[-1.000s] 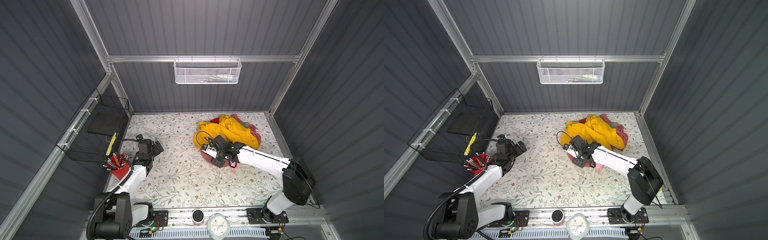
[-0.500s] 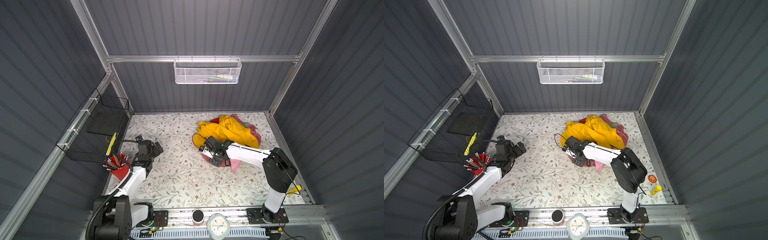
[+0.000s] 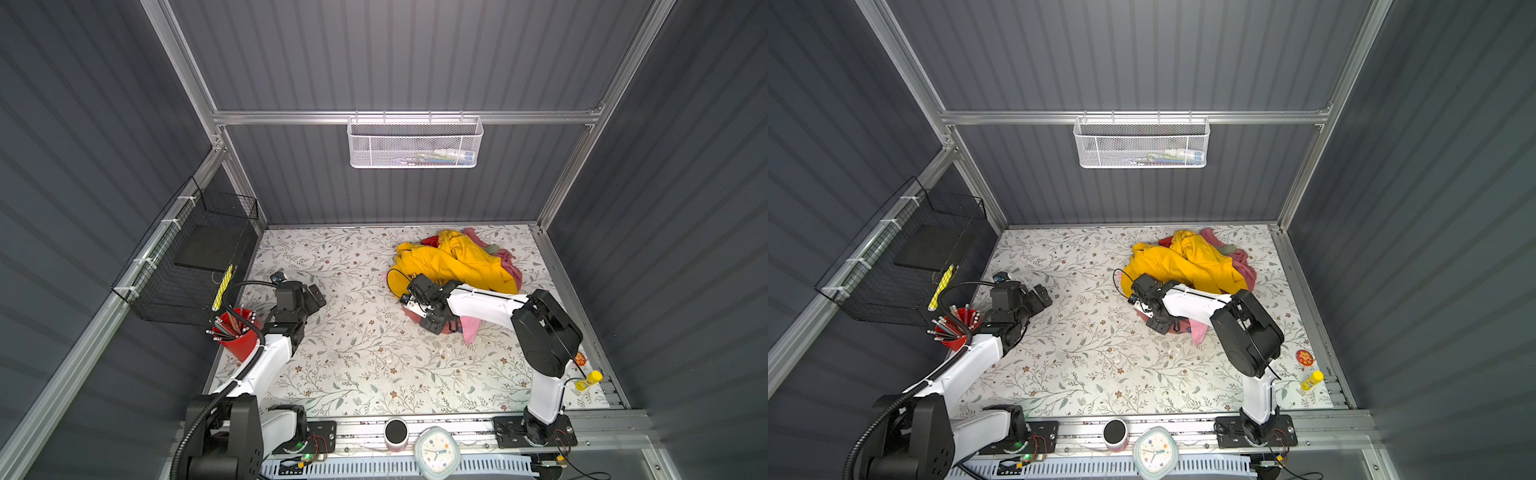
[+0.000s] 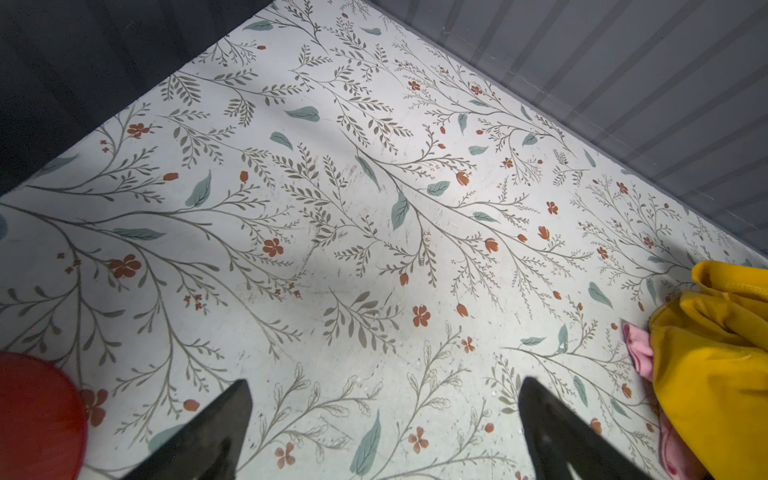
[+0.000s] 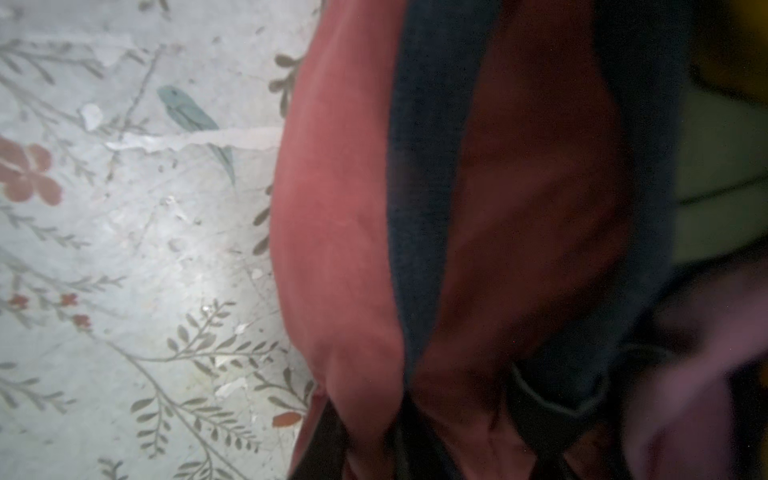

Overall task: Pick out a specific cloth from the pile
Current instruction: 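Lift the red T-shirt by its collar with the right gripper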

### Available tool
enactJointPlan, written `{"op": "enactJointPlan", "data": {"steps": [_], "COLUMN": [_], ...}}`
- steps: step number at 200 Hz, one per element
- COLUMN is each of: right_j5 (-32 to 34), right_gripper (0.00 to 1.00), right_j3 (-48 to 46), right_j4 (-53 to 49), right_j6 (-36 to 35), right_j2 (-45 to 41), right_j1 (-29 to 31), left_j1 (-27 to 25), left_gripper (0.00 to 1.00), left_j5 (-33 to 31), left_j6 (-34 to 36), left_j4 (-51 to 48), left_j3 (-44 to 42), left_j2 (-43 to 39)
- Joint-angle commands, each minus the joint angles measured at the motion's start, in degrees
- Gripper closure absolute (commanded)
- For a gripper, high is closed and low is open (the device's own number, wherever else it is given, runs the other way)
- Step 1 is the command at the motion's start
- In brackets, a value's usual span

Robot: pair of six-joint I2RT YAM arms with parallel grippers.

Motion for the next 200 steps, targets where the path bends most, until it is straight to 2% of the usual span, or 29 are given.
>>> {"op": "enactJointPlan", "data": {"steps": [1, 7, 59, 143, 165, 200], "right_j5": [-1.2, -1.5, -5.8, -16.5, -18.6, -17.9], "right_gripper": [0.97, 1.00, 1.00, 1.00, 1.00, 1.00], "right_j3": [0.0, 0.0, -0.8, -0.3, -0.1, 1.3], "right_j4": [-0.8, -0.7, 0.6, 5.4, 6.4, 5.6], "right_j6": [0.0, 0.0, 0.1, 3.6, 5.2, 9.0], "right_j2": [-2.3, -3.0, -12.2, -28.4, -30.6, -31.0], "right_j1": [-0.4, -0.4, -1.3, -8.3, -10.6, -15.6], "left_j1": [-0.2, -0.2, -0.2, -0.5, -0.7, -1.3], "left_gripper": [0.00, 0.00, 0.00, 0.00, 0.00, 0.00], "left_j5": [-0.7, -0.7, -0.3, 0.5, 0.7, 0.7], "left_j6": [-0.8, -0.8, -0.2, 0.8, 0.9, 1.0], "left_j4": [-1.3, -1.3, -1.9, -2.2, -2.2, -2.2], "left_j3": [-0.6, -0.6, -0.4, -0.3, 0.0, 0.4], "left_j2": [-1.2, -1.2, -1.3, -0.3, 0.2, 1.0]}}
